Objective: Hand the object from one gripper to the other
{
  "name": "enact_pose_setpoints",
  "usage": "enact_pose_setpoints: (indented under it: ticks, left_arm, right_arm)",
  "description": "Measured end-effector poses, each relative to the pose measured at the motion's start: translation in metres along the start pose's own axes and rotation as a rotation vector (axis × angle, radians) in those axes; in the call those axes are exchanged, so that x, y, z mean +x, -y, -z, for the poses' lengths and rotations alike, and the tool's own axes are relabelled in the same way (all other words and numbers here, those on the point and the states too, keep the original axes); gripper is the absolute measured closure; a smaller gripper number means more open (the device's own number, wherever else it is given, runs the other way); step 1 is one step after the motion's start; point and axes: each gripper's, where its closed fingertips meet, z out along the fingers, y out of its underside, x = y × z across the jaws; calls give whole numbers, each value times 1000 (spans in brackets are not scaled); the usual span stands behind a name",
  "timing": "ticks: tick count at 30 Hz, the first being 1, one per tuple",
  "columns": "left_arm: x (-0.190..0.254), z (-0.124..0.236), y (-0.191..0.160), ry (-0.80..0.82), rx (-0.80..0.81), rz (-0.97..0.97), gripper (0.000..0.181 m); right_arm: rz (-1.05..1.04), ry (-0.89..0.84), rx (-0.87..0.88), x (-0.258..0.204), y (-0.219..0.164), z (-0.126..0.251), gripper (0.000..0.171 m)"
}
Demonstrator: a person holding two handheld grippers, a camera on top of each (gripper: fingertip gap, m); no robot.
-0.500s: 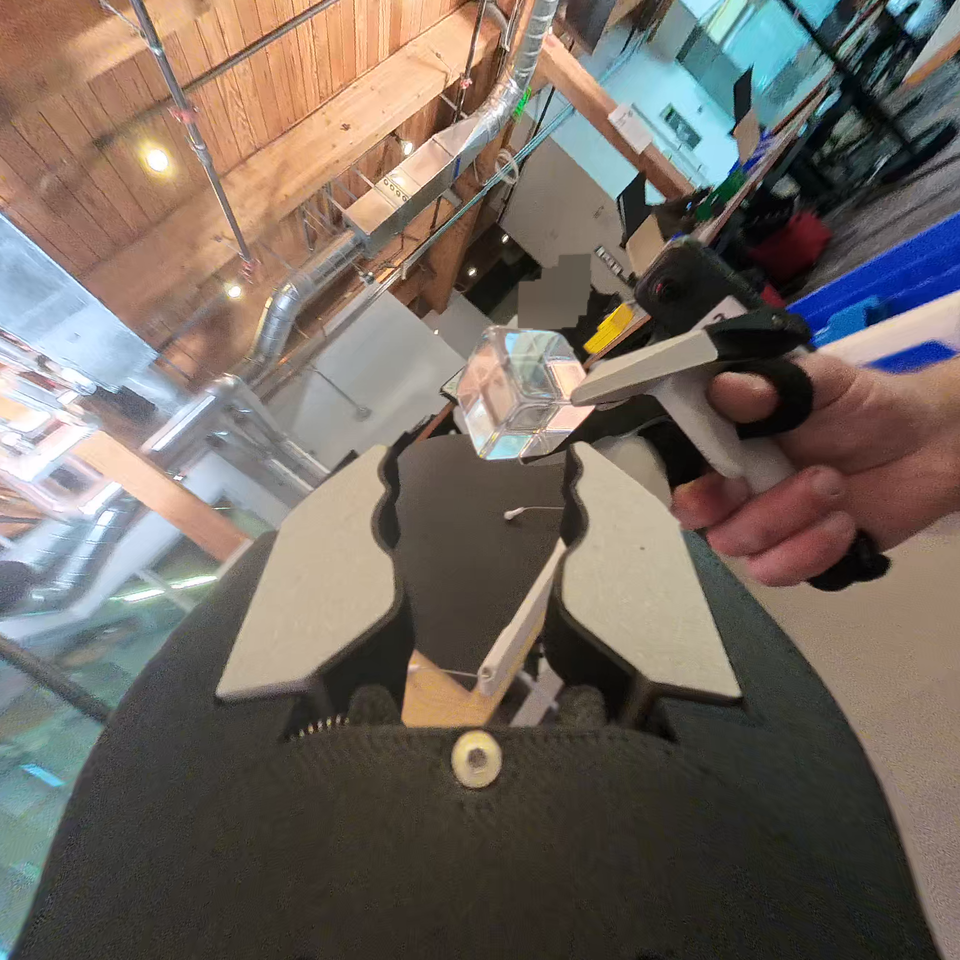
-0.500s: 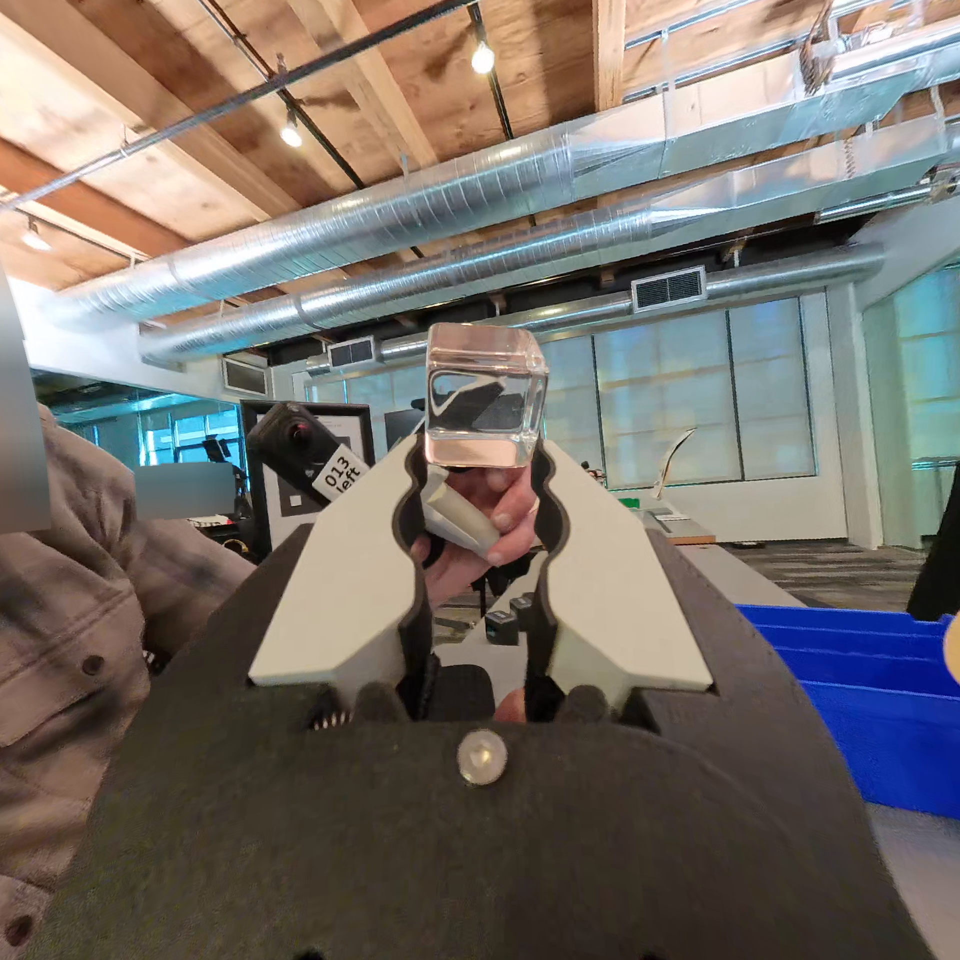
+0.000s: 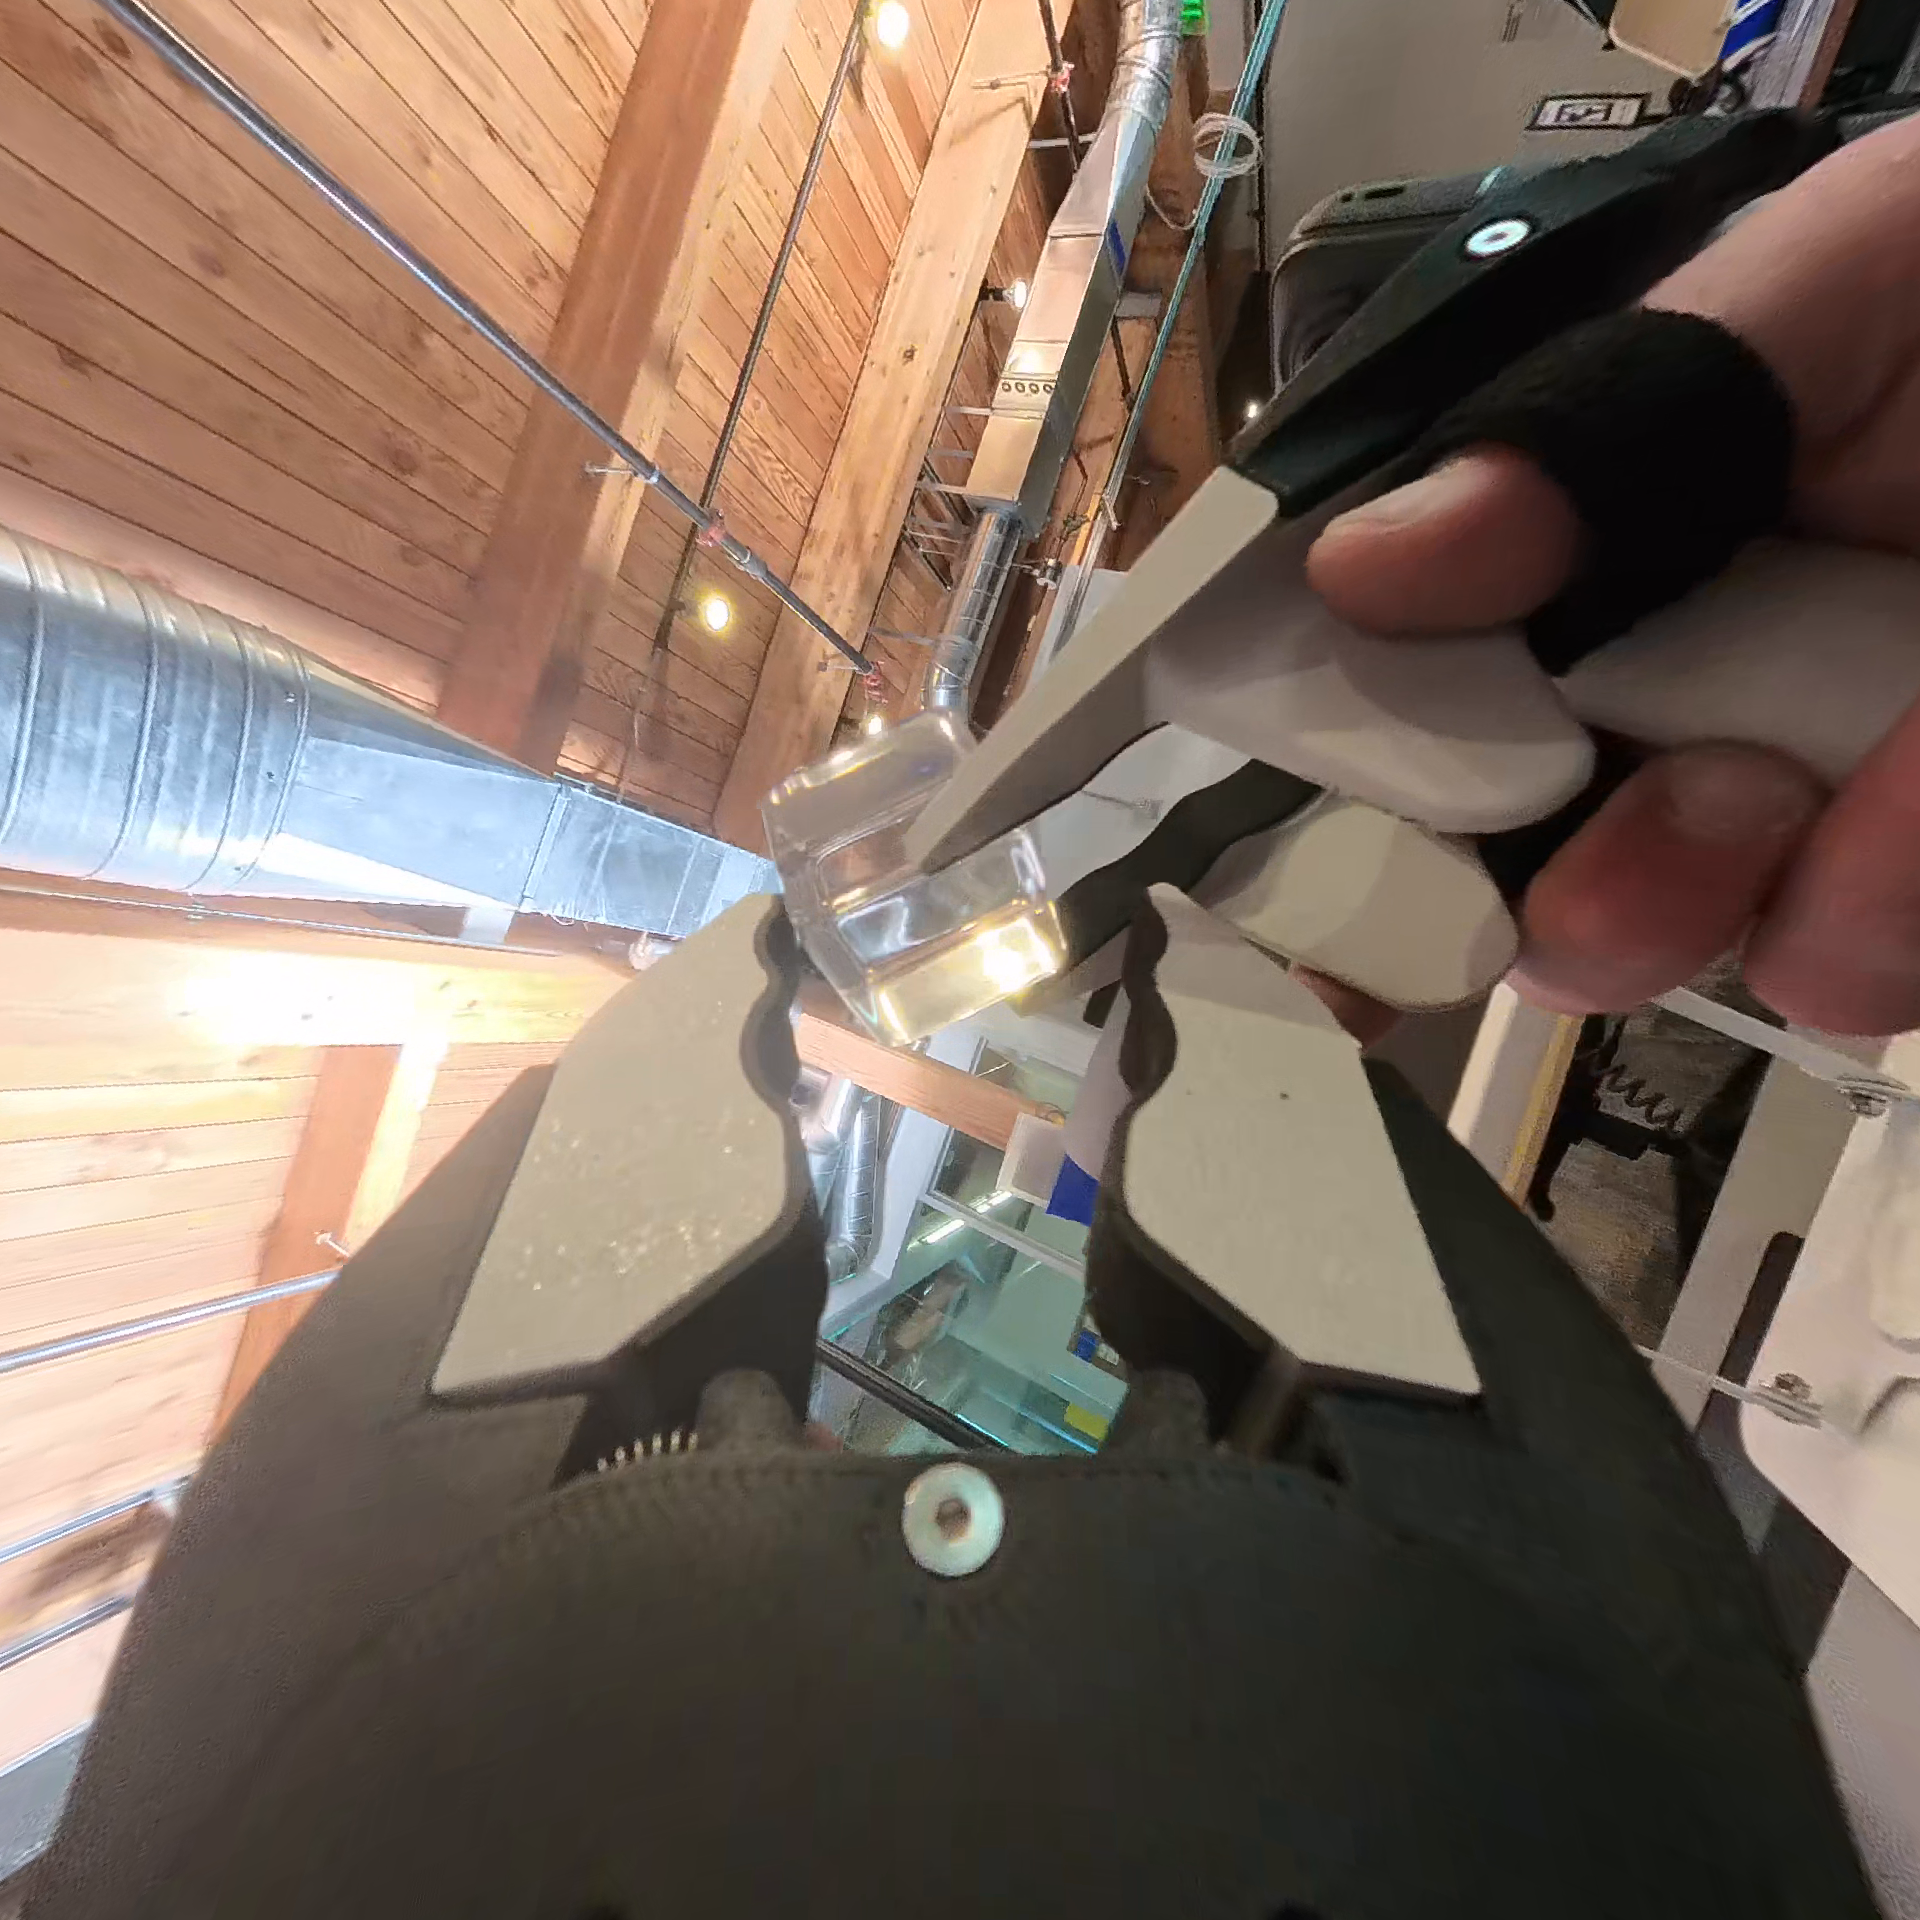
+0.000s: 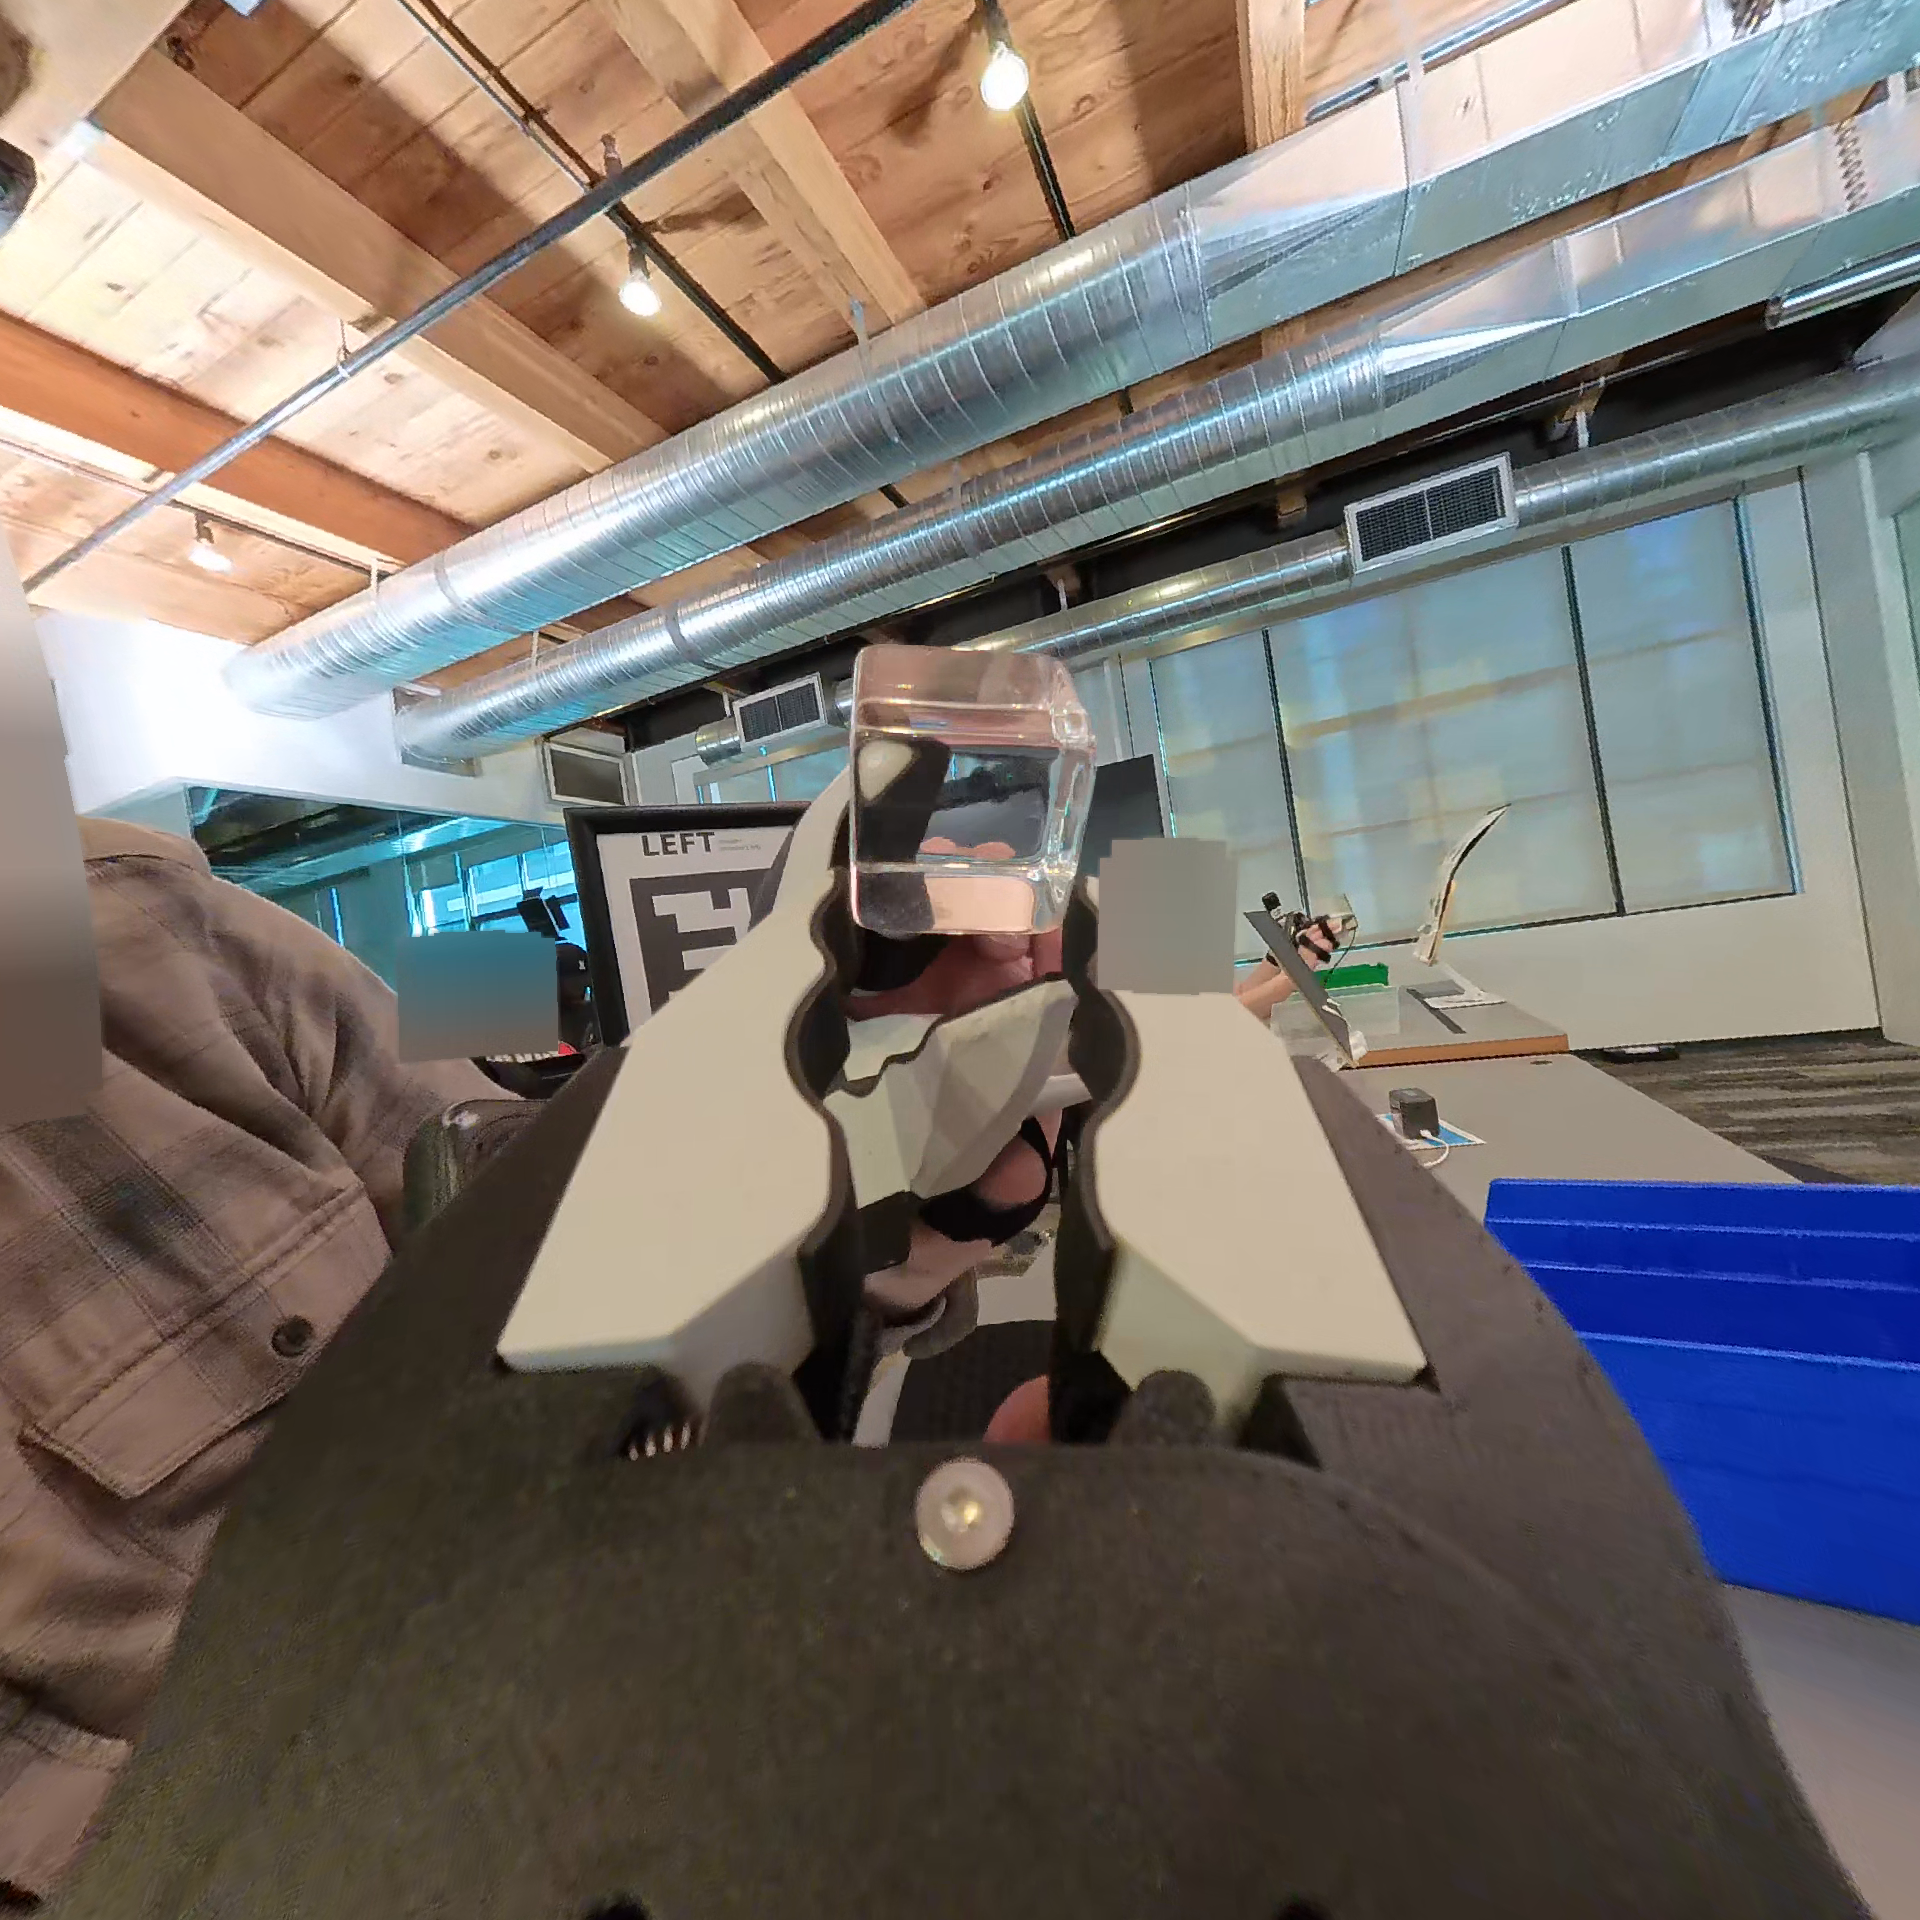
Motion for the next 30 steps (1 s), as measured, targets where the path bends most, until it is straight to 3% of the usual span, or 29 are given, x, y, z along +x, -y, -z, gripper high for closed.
enact_pose_setpoints:
  ticks: [3, 19, 24, 30]
  left_arm:
    - [-4, 1, -2, 24, 1, 9, 132]
    - [-6, 1, -3, 29, -19, 37, 134]
    - [-6, -2, -15, -54, -71, 27, 134]
    - [8, -5, -40, -285, -216, -95, 134]
  right_arm:
    - [-20, 2, -6, 2, -3, 0, 134]
    - [-50, -15, 15, 1, -8, -5, 134]
    - [49, -116, -32, 15, -1, 2, 127]
    - [336, -332, -205, 34, 11, 11, 116]
